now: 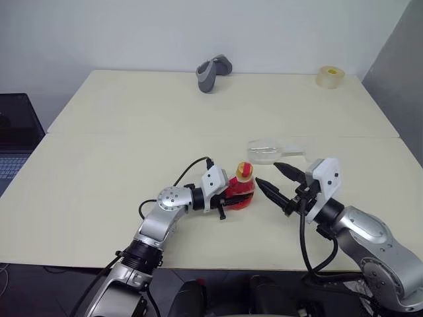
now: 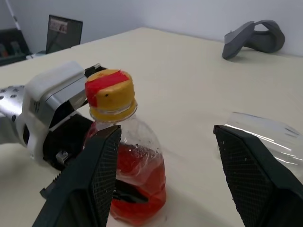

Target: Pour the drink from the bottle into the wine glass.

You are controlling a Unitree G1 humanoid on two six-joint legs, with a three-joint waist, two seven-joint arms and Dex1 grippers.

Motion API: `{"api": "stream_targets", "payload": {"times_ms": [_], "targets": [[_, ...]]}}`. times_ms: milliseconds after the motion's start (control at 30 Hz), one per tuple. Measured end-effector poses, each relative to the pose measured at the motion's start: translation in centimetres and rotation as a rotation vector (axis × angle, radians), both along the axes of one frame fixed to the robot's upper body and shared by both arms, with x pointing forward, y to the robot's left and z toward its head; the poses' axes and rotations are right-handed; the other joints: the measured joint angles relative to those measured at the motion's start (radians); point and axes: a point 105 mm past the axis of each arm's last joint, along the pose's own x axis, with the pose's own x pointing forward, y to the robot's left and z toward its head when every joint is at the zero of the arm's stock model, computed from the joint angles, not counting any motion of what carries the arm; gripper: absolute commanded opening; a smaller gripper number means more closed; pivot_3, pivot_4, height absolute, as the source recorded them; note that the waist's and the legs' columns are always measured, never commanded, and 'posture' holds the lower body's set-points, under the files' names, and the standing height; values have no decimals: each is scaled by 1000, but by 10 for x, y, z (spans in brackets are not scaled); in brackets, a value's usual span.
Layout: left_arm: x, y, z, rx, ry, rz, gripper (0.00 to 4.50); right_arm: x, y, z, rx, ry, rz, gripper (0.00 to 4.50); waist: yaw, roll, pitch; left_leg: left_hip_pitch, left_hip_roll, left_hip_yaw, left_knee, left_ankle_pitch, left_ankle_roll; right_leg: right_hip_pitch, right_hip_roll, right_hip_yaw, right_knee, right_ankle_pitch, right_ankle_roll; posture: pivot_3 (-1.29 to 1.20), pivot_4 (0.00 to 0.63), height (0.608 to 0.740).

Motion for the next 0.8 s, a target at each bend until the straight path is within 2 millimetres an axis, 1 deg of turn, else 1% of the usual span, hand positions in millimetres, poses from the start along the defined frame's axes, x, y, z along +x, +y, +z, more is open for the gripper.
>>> {"api": "stream_targets", "payload": {"times_ms": [133, 300, 400, 533, 633, 767, 800], "targets": [[0, 0, 0, 1, -1, -2, 980, -8, 16, 8, -7, -33, 86, 3318, 0, 0, 0, 0, 0, 0, 0, 0, 0, 0, 0, 0, 0, 0, 0, 0, 150, 740], [0, -1, 1, 0, -1, -9, 980, -4, 36, 20, 22, -80, 135, 3318, 1, 0, 0, 0, 0, 0, 0, 0, 0, 0, 0, 0, 0, 0, 0, 0, 150, 740], [-1, -1, 1, 0, -1, -13, 980, 0, 40, 17, 16, -75, 137, 3318, 2, 0, 0, 0, 0, 0, 0, 0, 0, 0, 0, 0, 0, 1, -1, 0, 150, 740], [-1, -1, 1, 1, -1, -13, 979, 3, 40, 14, 16, -62, 129, 3318, 2, 0, 0, 0, 0, 0, 0, 0, 0, 0, 0, 0, 0, 1, -2, 0, 150, 740], [-1, -1, 1, 2, -1, -13, 979, 4, 42, 13, 24, -58, 128, 2713, 2, 0, 0, 0, 0, 0, 0, 0, 0, 0, 0, 0, 0, 1, -1, 0, 150, 740], [-1, -1, 0, 2, 0, -14, 979, 7, 43, 12, 32, -58, 113, 1320, 2, 0, 0, 0, 0, 0, 0, 0, 0, 0, 0, 0, 0, 1, -1, 0, 150, 740], [-1, -1, 0, 2, 0, -14, 979, 7, 43, 12, 34, -58, 113, 1210, 2, 0, 0, 0, 0, 0, 0, 0, 0, 0, 0, 0, 0, 1, -1, 0, 150, 740]]}}
